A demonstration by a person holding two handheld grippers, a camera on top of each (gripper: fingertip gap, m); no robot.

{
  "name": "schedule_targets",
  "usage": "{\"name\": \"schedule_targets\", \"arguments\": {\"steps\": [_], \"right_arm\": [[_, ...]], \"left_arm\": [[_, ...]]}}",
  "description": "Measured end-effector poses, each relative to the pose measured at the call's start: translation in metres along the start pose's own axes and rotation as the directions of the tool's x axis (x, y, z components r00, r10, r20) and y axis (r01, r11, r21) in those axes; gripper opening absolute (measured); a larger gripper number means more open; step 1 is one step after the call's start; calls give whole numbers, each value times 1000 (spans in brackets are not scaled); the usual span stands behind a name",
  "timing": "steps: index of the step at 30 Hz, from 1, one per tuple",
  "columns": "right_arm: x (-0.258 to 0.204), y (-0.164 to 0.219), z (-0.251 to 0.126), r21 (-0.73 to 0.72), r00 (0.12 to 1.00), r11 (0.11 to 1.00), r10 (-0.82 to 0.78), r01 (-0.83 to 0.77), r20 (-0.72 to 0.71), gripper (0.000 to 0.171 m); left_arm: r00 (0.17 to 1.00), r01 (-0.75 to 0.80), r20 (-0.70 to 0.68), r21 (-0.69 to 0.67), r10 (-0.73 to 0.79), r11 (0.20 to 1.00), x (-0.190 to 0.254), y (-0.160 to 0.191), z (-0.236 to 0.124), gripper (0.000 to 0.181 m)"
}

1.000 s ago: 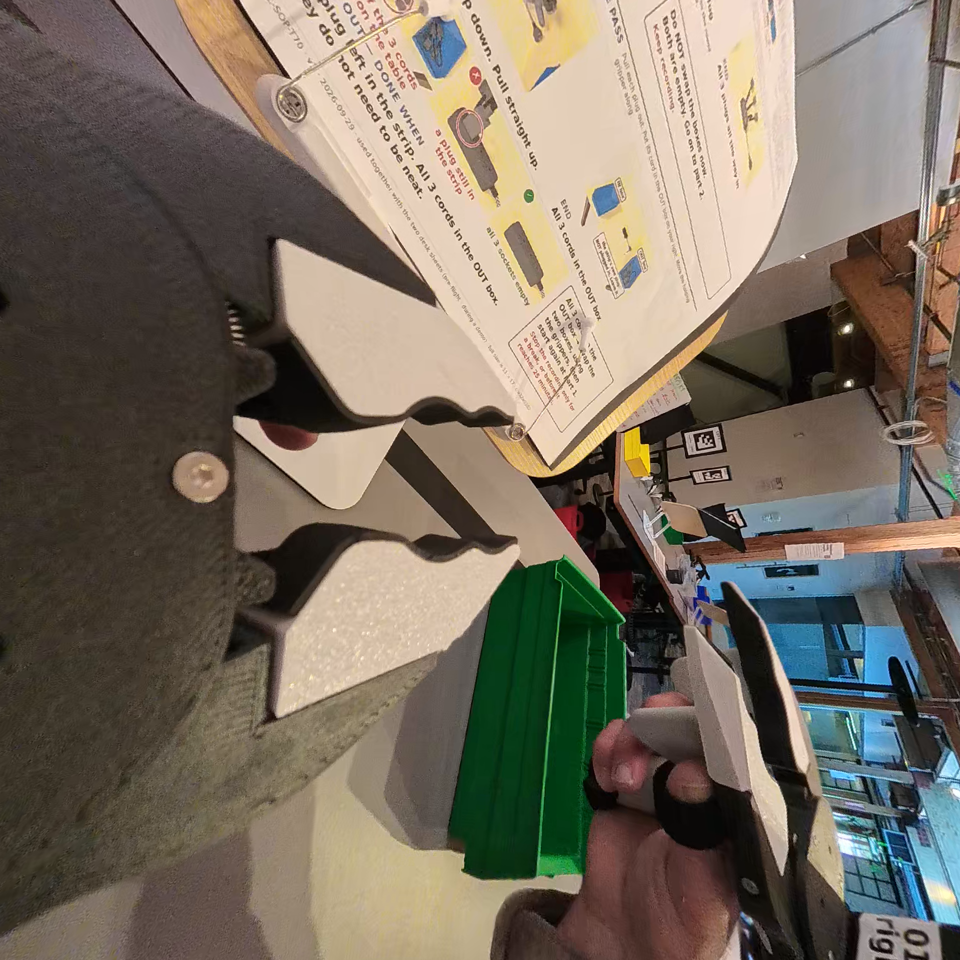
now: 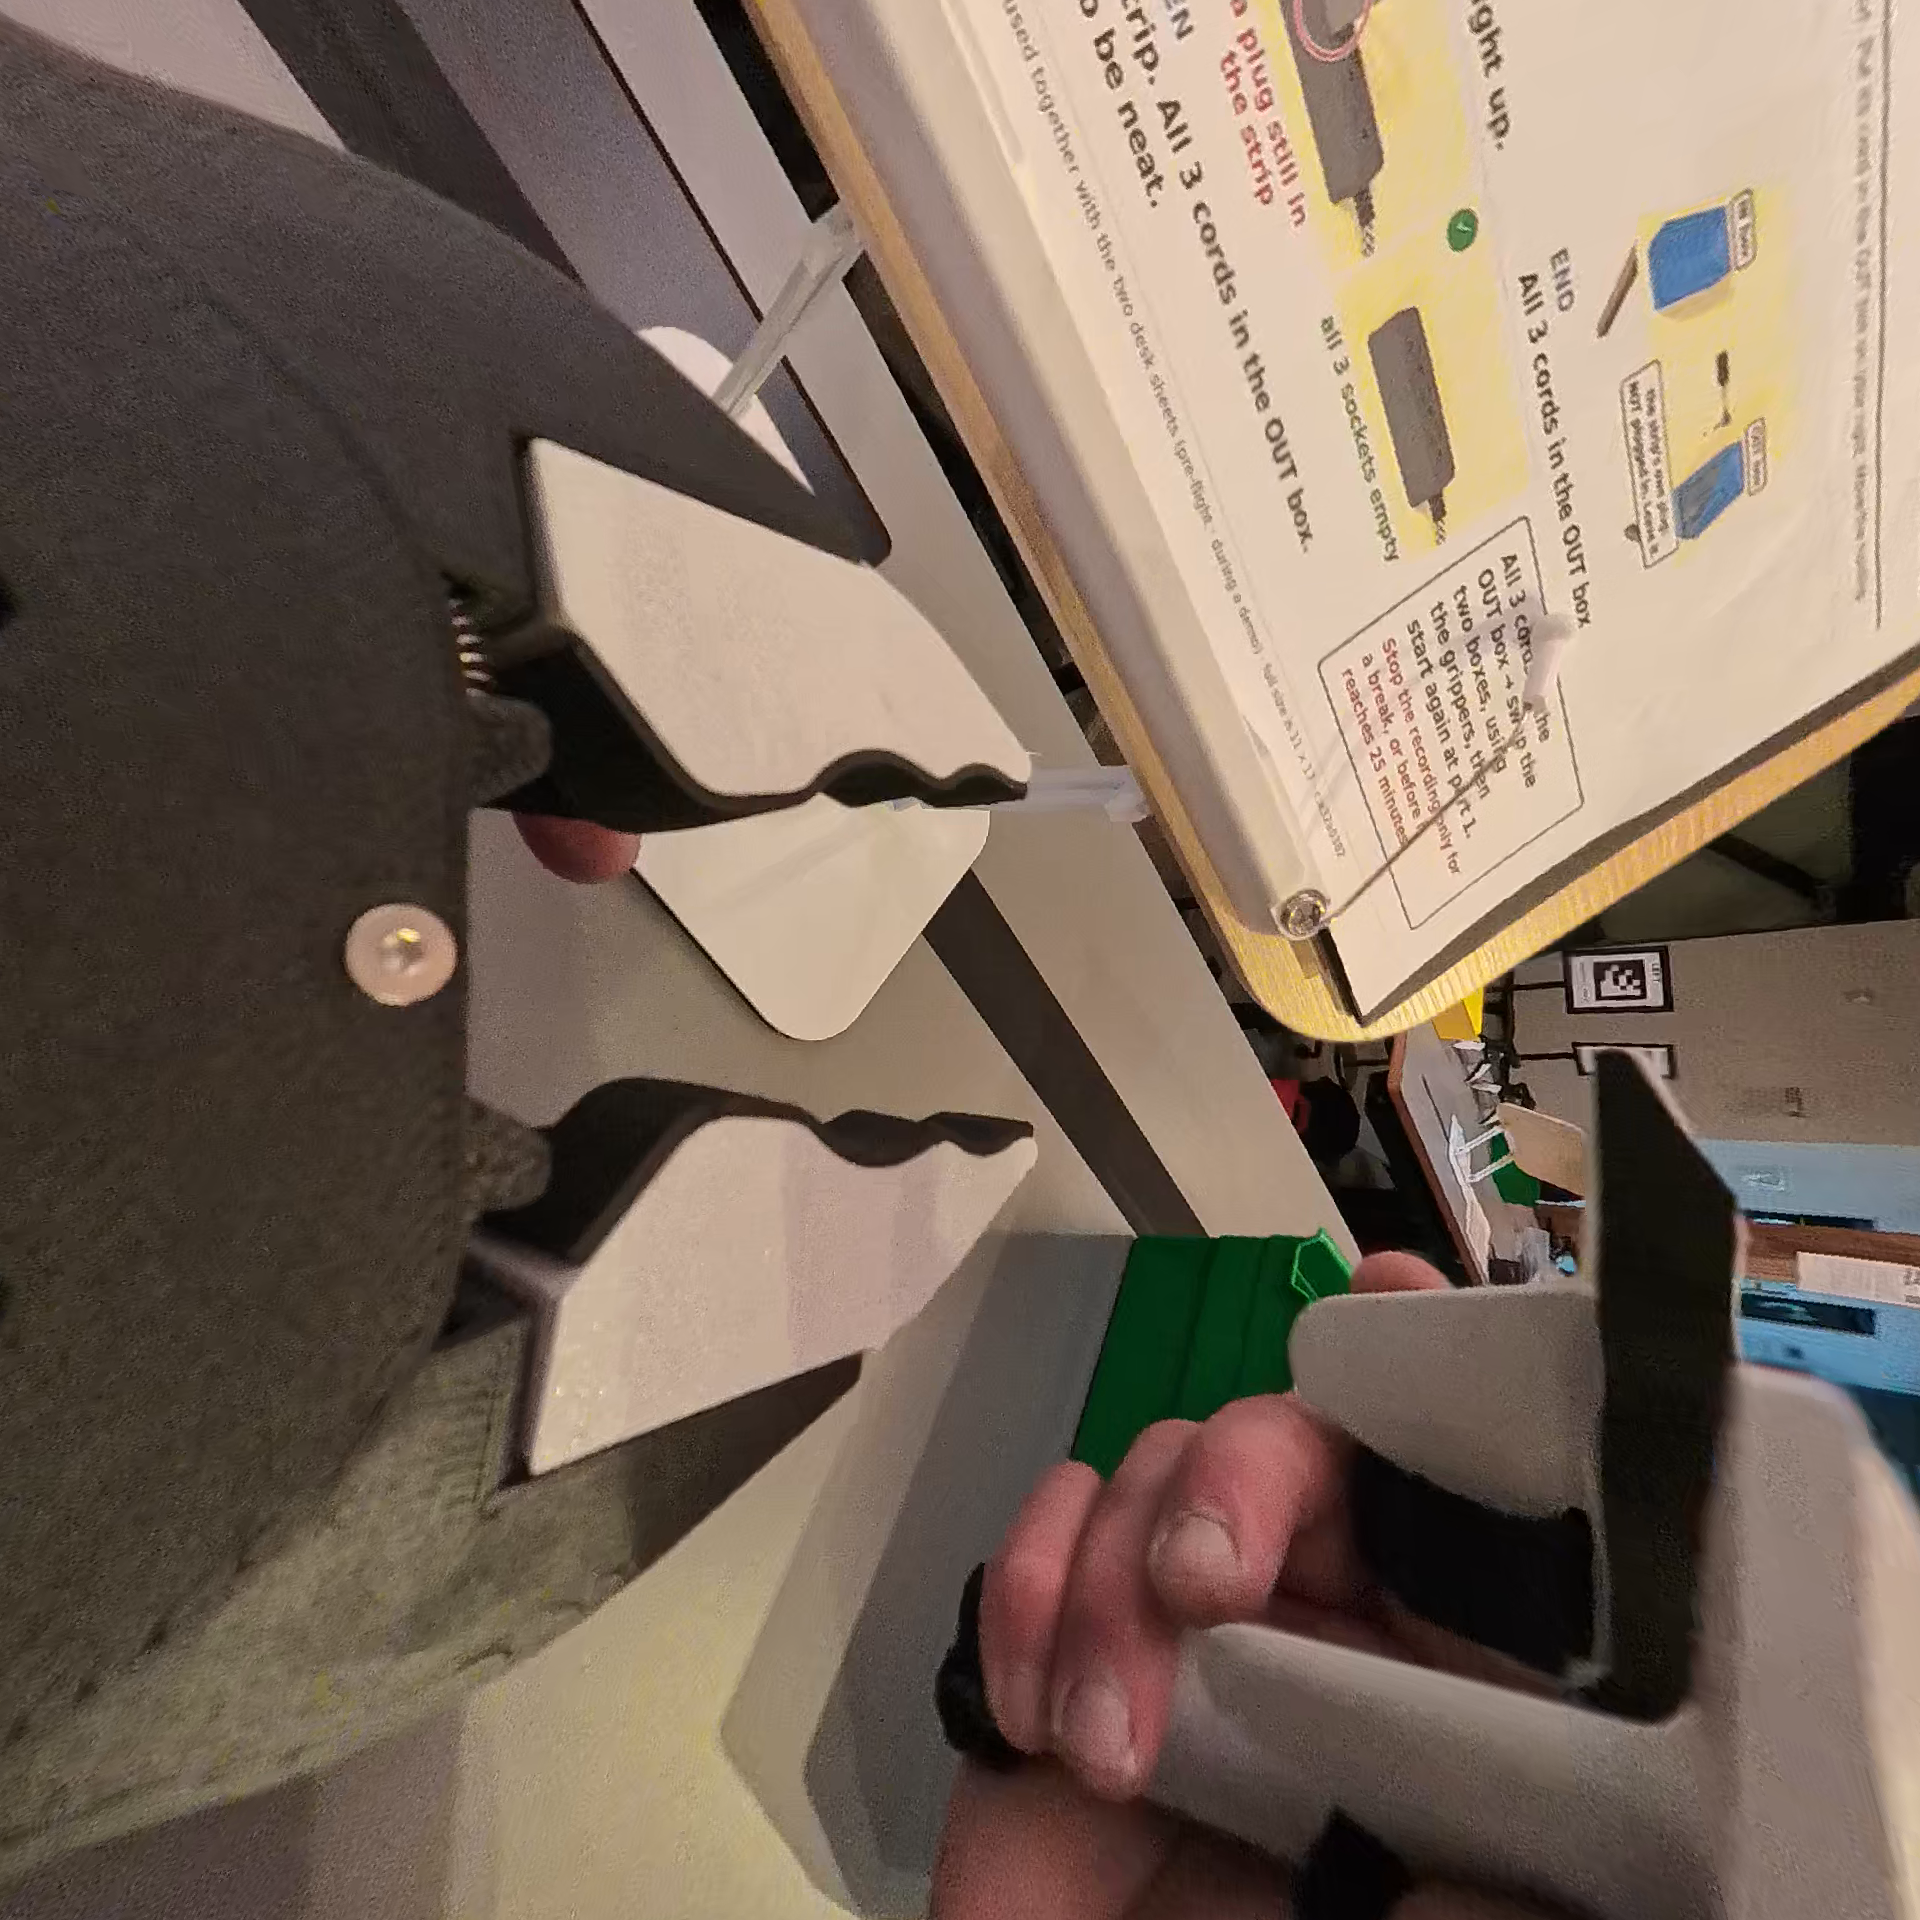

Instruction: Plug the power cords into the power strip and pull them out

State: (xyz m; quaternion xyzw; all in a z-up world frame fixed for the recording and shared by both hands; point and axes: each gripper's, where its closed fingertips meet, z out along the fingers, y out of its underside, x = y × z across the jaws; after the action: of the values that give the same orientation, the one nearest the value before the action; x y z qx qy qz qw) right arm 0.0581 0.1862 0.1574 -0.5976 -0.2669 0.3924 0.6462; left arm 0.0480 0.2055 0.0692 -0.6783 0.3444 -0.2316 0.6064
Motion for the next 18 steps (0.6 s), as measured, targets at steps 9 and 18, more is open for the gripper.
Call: {"name": "schedule_targets", "arguments": {"steps": [9, 18], "right_arm": [[50, 39, -18, -161, 974, 976, -169, 145, -153, 57], [103, 97, -35, -398, 911, 900, -305, 181, -277, 118]], "left_arm": [[997, 68, 36, 63, -71, 996, -24, -9, -12, 69], [989, 62, 145, -122, -44, 991, -46, 46, 7, 132]]}}
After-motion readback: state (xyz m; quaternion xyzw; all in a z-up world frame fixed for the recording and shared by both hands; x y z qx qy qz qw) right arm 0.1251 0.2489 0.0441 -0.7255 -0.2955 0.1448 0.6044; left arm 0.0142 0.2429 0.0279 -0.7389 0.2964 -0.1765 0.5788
